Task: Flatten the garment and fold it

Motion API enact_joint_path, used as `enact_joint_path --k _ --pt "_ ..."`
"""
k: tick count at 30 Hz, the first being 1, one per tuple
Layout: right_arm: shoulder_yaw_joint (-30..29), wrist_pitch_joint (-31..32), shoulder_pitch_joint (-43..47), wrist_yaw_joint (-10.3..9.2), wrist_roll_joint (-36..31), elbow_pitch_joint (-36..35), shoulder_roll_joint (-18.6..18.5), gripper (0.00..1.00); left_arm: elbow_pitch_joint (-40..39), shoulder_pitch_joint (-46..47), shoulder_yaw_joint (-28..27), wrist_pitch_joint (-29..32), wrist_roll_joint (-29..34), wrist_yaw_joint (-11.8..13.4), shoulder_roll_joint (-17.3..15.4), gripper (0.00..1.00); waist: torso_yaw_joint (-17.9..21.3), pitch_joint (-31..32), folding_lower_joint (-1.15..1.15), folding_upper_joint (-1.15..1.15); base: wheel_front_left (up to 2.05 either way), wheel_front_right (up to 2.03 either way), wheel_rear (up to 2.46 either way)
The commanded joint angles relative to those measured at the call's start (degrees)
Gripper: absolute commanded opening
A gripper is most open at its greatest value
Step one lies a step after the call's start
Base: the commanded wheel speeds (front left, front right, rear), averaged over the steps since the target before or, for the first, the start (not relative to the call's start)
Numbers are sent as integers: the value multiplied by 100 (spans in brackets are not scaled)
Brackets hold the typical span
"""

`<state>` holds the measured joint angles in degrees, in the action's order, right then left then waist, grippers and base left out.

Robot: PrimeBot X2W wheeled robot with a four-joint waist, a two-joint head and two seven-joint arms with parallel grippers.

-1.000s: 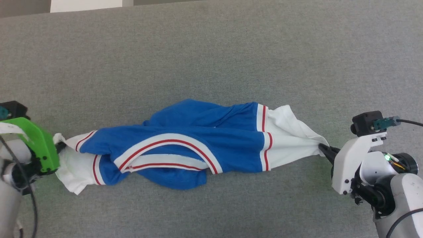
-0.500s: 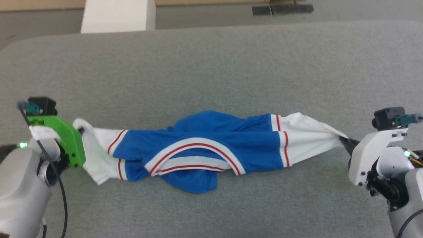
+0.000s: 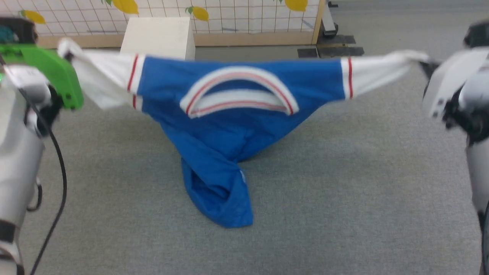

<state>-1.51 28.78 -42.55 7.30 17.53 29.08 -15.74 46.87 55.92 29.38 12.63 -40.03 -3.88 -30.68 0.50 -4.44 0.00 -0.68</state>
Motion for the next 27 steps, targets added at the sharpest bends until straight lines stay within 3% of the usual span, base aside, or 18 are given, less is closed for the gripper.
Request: enact_joint_path --k 1,11,18,27 --pt "-40 -121 -379 19 -77 158 -23 0 76 341 -30 -177 108 67 15 0 128 -373 0 68 0 0 0" --pt "-108 -1076 -3039 19 -754 1020 -122 0 415 2482 -52 -1362 655 58 75 0 282 -1625 0 68 0 0 0" --pt "-272 -1996 -4537 19 -1227 1322 -124 0 596 3897 -121 -1828 839 68 138 0 326 -2274 0 68 0 0 0" --pt "1 -2608 -5292 19 -1294 1926 67 0 1083 4357 -147 -2195 790 -55 227 0 360 -2655 0 68 0 0 0"
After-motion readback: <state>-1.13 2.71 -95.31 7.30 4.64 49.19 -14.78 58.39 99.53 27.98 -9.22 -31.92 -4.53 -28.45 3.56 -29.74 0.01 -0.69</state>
